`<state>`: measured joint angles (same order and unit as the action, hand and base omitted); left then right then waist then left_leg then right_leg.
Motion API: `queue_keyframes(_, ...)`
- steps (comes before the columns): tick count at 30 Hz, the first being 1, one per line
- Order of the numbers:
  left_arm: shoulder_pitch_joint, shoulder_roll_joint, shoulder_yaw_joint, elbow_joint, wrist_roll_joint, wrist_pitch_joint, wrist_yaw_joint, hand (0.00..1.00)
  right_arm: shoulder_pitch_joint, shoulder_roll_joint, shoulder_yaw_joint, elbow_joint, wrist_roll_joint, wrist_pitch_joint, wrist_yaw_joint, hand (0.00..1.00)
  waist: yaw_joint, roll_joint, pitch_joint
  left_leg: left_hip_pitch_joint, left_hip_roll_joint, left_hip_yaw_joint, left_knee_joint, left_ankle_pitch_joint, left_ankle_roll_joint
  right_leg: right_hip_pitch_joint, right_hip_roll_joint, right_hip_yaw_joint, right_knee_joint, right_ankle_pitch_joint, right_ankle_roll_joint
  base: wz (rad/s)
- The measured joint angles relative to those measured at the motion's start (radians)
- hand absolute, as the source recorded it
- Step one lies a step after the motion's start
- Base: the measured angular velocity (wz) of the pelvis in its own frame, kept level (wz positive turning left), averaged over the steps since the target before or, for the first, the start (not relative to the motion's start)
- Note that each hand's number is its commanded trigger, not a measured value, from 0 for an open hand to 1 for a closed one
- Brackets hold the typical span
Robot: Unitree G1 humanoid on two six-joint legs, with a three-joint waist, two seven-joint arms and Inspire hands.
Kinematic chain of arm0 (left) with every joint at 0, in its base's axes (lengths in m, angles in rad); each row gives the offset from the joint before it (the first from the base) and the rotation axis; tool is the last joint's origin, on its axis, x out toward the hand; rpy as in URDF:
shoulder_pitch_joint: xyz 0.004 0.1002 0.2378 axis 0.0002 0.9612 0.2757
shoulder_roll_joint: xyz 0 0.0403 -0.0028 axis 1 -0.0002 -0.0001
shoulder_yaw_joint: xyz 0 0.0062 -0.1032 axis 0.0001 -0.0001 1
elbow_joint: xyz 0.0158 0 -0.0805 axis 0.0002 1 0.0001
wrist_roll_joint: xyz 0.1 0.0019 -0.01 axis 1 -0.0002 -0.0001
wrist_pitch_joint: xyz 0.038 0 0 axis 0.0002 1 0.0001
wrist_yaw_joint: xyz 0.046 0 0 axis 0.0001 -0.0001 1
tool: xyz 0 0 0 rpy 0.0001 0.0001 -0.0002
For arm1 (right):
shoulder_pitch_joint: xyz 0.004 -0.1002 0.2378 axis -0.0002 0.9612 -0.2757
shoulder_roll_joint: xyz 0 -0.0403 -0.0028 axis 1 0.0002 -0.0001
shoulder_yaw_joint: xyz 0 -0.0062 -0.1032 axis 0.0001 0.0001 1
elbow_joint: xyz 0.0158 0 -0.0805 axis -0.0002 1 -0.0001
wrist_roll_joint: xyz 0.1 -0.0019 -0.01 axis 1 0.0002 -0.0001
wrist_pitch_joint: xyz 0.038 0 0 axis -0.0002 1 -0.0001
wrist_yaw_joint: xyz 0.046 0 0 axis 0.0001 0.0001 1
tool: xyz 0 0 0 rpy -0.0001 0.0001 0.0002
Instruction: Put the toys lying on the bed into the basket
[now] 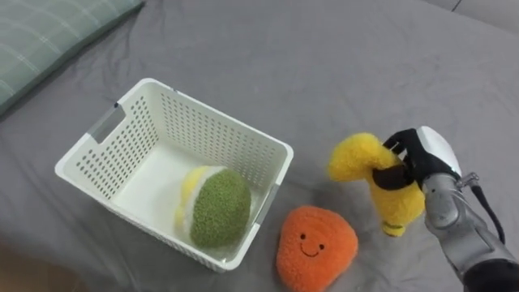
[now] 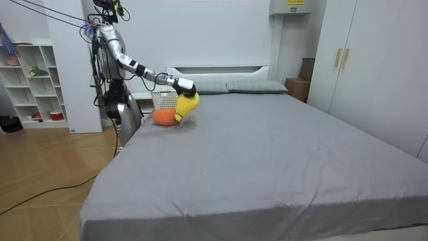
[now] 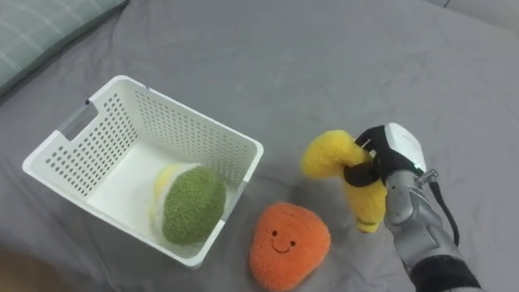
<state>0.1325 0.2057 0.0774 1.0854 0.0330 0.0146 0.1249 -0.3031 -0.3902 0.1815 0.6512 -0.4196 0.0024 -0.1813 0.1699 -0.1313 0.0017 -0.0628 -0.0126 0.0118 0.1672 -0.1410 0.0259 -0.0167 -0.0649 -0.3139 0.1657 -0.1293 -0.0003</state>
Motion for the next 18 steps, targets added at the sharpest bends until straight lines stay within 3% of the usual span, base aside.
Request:
queue_keyframes(6, 0.01, -0.017, 0.042, -0.004, -0.001, 0.001, 0.0, 0.0, 0.03, 0.0, -0.048, -0.181, -0.042, 0.003, 0.035, 1.0, -0.004, 0.008, -0.0009, 0.031, -0.002, 0.002, -0.002, 0.002, 0.0, 0.024, 0.001, 0.017, 0.004, -0.002, 0.0, -0.04)
queue_keyframes(11, 0.005, -0.029, 0.044, -0.004, -0.001, 0.001, 0.002, 0.0, 0.033, 0.0, -0.049, -0.295, -0.049, 0.01, 0.054, 1.0, -0.007, -0.002, -0.0026, 0.041, -0.005, 0.0, -0.001, 0.002, 0.0, 0.039, 0.0, 0.015, 0.001, -0.006, 0.002, 0.02)
queue_keyframes(18, -0.007, -0.038, 0.042, -0.004, -0.002, 0.003, 0.002, 0.0, 0.033, 0.007, -0.049, -0.449, -0.088, 0.03, 0.101, 1.0, -0.005, -0.007, 0.0048, 0.057, -0.007, 0.005, -0.008, 0.001, 0.001, 0.052, -0.001, 0.015, -0.002, -0.008, 0.004, 0.0)
